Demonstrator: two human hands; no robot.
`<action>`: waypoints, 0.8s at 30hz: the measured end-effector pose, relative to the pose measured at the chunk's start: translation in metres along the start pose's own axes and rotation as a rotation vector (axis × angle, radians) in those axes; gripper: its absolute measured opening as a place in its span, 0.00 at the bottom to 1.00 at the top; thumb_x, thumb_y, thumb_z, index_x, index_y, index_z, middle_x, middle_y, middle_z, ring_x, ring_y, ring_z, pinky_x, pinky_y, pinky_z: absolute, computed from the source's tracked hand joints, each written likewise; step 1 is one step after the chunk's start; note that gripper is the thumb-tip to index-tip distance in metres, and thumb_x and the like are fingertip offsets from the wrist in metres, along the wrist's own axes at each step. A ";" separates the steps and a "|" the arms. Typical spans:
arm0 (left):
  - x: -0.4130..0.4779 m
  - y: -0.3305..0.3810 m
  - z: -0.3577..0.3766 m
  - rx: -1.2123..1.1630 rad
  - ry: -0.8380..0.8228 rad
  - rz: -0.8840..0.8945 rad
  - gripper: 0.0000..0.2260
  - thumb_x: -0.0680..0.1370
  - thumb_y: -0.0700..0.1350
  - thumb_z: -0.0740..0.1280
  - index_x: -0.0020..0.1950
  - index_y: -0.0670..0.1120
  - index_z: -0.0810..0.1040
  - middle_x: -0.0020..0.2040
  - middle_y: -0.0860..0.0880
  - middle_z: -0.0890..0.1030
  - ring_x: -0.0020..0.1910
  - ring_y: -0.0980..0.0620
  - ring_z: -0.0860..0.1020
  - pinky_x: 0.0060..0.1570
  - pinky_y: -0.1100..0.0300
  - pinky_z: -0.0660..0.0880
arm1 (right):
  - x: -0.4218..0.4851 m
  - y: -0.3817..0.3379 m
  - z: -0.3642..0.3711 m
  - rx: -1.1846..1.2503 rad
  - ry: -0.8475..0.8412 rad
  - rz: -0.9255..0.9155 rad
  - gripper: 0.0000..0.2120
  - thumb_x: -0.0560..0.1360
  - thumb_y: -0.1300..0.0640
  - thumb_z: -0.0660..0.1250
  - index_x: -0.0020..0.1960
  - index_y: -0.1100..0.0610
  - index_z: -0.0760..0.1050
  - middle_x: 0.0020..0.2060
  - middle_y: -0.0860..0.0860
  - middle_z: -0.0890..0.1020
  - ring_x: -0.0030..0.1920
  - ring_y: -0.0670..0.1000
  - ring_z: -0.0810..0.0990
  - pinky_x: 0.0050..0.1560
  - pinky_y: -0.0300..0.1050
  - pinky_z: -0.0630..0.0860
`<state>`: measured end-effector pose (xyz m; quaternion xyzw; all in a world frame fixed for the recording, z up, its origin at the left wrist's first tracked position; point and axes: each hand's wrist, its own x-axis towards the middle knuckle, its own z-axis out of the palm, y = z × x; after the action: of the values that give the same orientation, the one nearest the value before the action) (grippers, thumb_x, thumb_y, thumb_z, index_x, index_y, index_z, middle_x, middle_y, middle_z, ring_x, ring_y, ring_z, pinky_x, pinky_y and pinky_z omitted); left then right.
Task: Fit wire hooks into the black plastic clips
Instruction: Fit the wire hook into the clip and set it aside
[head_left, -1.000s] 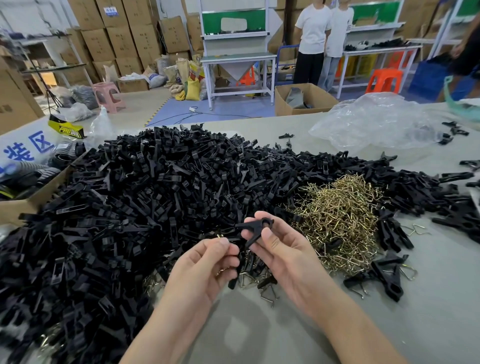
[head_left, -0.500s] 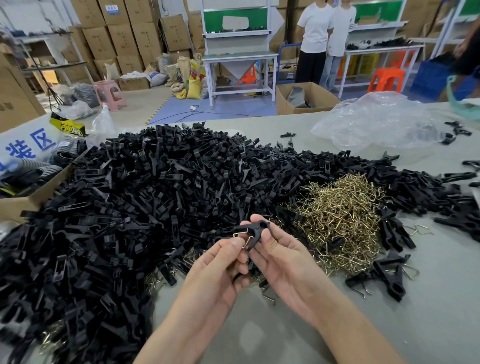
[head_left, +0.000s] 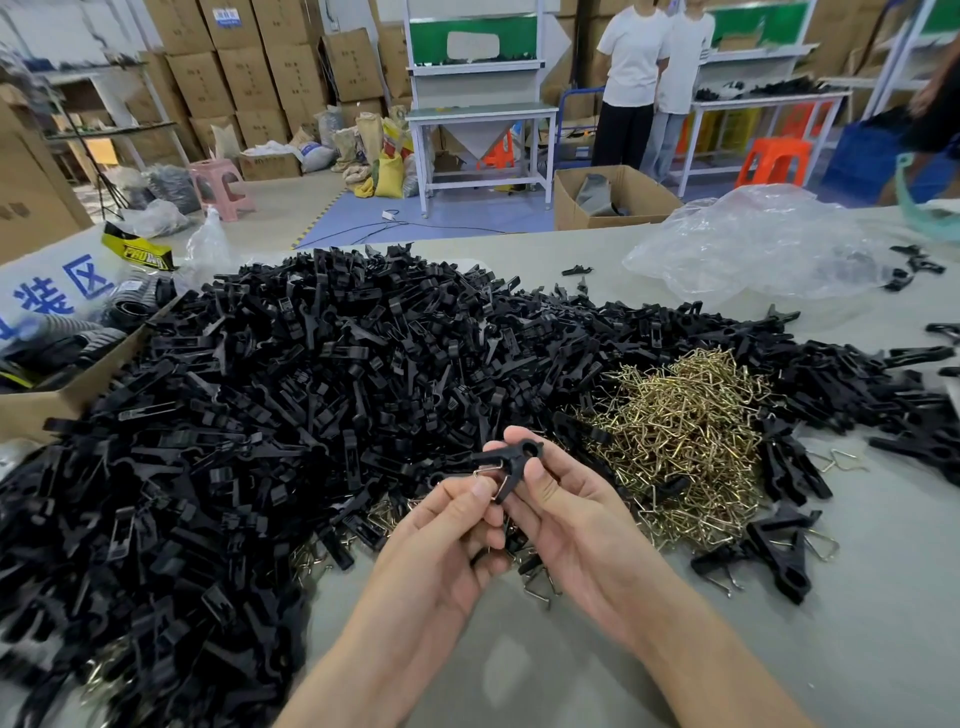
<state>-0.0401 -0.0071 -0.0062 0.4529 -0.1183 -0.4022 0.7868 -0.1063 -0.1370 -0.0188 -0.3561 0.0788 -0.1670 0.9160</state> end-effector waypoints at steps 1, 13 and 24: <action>0.001 0.000 -0.001 -0.007 0.004 -0.007 0.09 0.69 0.47 0.73 0.46 0.45 0.82 0.37 0.48 0.77 0.33 0.54 0.74 0.36 0.59 0.71 | 0.000 0.000 0.000 -0.004 0.003 -0.005 0.17 0.79 0.63 0.63 0.67 0.65 0.74 0.62 0.63 0.81 0.59 0.55 0.83 0.58 0.42 0.79; 0.004 -0.007 -0.003 -0.027 0.034 -0.016 0.06 0.69 0.48 0.74 0.43 0.47 0.82 0.37 0.50 0.76 0.34 0.56 0.75 0.35 0.62 0.74 | 0.002 0.002 0.001 -0.115 -0.011 -0.052 0.16 0.76 0.64 0.64 0.64 0.63 0.74 0.57 0.60 0.84 0.57 0.55 0.84 0.57 0.42 0.80; 0.002 -0.018 -0.002 0.641 0.127 0.372 0.13 0.74 0.49 0.76 0.51 0.58 0.74 0.43 0.51 0.84 0.37 0.52 0.81 0.37 0.59 0.78 | 0.000 0.004 0.003 -0.146 0.045 -0.013 0.12 0.77 0.53 0.61 0.55 0.55 0.80 0.48 0.56 0.83 0.47 0.57 0.77 0.50 0.57 0.71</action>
<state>-0.0474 -0.0124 -0.0225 0.6711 -0.2693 -0.1658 0.6705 -0.1045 -0.1320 -0.0191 -0.4187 0.1092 -0.1747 0.8845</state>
